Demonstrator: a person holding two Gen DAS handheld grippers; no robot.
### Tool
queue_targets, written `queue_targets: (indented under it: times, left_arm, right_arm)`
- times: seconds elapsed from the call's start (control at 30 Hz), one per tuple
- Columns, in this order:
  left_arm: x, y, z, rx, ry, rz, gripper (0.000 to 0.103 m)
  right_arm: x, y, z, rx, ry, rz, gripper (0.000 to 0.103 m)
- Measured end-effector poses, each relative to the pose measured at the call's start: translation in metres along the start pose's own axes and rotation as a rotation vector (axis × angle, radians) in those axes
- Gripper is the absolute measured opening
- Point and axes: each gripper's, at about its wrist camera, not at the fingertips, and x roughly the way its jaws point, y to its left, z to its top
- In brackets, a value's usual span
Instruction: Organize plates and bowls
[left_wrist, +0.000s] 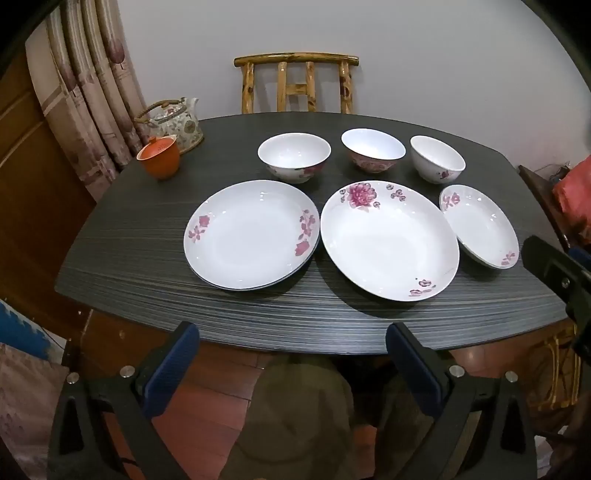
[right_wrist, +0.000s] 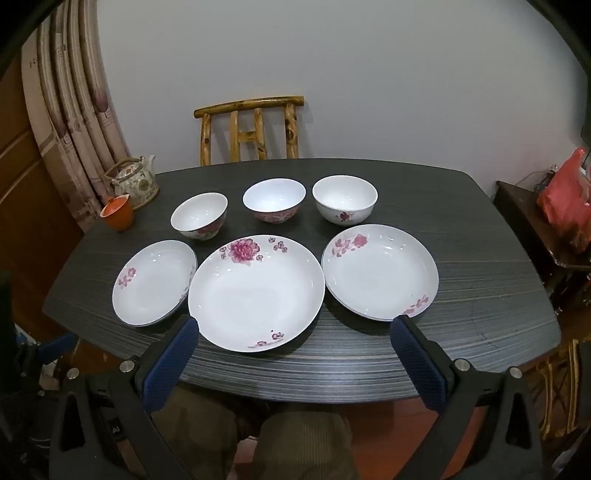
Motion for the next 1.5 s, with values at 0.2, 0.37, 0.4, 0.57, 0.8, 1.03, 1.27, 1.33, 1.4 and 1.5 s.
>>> queue_targets:
  times: [0.2, 0.37, 0.4, 0.57, 0.8, 1.03, 1.27, 1.33, 1.4, 1.5]
  left_arm:
    - [-0.003, -0.007, 0.003, 0.022, 0.020, 0.015, 0.103]
    - [-0.006, -0.010, -0.003, 0.033, 0.022, 0.018, 0.103]
    - [-0.005, -0.011, -0.003, 0.031, 0.031, 0.014, 0.103]
    - [-0.002, -0.011, -0.006, 0.032, 0.052, -0.014, 0.103]
    - [0.000, -0.013, -0.006, 0.033, 0.058, -0.045, 0.103]
    - [-0.002, -0.012, -0.008, 0.038, 0.012, -0.047, 0.103]
    - [0.000, -0.017, -0.009, 0.067, 0.013, -0.039, 0.103]
    - [0.001, -0.016, -0.009, 0.069, 0.016, -0.028, 0.103]
    - [0.002, -0.016, -0.009, 0.066, 0.023, -0.018, 0.103]
    - [0.002, -0.013, -0.009, 0.055, 0.022, 0.003, 0.103]
  right_arm:
    - [-0.001, 0.000, 0.000, 0.005, 0.006, 0.009, 0.103]
    - [-0.003, -0.008, 0.003, 0.008, 0.000, 0.010, 0.103]
    - [-0.004, -0.009, 0.003, 0.009, 0.000, 0.011, 0.103]
    - [-0.002, -0.004, 0.001, 0.011, 0.003, 0.009, 0.103]
    - [0.001, -0.004, 0.000, 0.014, 0.006, 0.015, 0.103]
    - [0.002, -0.004, 0.000, 0.018, 0.010, 0.017, 0.103]
    - [0.001, -0.003, -0.002, 0.013, 0.010, 0.019, 0.103]
    - [0.001, -0.003, -0.001, 0.014, 0.012, 0.022, 0.103]
    - [0.002, -0.002, -0.001, 0.012, 0.013, 0.022, 0.103]
    - [0.002, -0.002, -0.001, 0.009, 0.013, 0.023, 0.103]
